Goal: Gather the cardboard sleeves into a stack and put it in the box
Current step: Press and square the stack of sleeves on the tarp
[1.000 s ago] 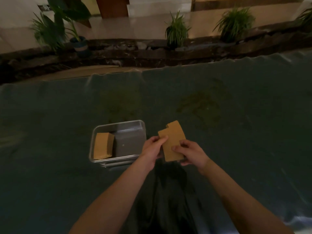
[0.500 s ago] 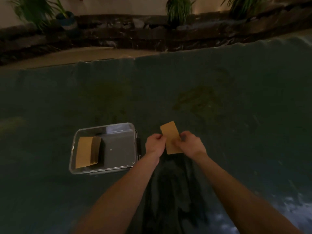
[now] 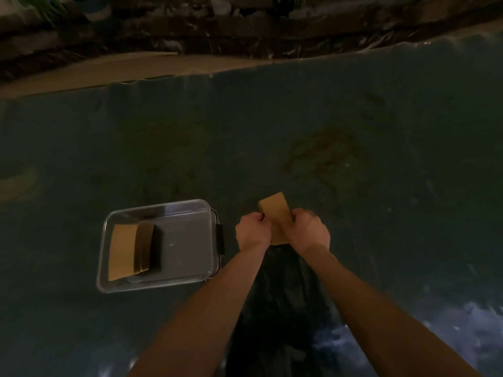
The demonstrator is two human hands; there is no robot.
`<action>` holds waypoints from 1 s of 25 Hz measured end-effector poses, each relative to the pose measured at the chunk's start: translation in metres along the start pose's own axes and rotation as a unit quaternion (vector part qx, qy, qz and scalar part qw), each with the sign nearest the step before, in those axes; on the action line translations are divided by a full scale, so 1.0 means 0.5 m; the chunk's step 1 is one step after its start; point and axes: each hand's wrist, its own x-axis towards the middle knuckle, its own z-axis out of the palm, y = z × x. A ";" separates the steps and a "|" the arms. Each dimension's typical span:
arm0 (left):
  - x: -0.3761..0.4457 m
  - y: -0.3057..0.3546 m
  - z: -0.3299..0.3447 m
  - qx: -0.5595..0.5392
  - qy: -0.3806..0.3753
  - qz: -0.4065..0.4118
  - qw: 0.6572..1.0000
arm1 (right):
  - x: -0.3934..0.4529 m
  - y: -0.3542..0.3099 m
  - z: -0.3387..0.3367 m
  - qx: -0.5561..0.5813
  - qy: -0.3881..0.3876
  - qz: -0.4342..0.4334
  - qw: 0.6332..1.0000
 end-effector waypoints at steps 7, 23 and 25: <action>0.013 0.001 0.005 -0.023 0.000 -0.021 1.000 | 0.024 0.011 0.020 0.086 -0.038 0.041 0.995; -0.029 -0.033 -0.021 -0.308 -0.142 -0.123 0.933 | 0.017 -0.011 0.028 0.201 -0.155 0.072 0.964; -0.066 -0.050 -0.027 -0.349 -0.150 -0.115 0.918 | -0.032 -0.013 0.036 0.194 -0.126 0.024 0.973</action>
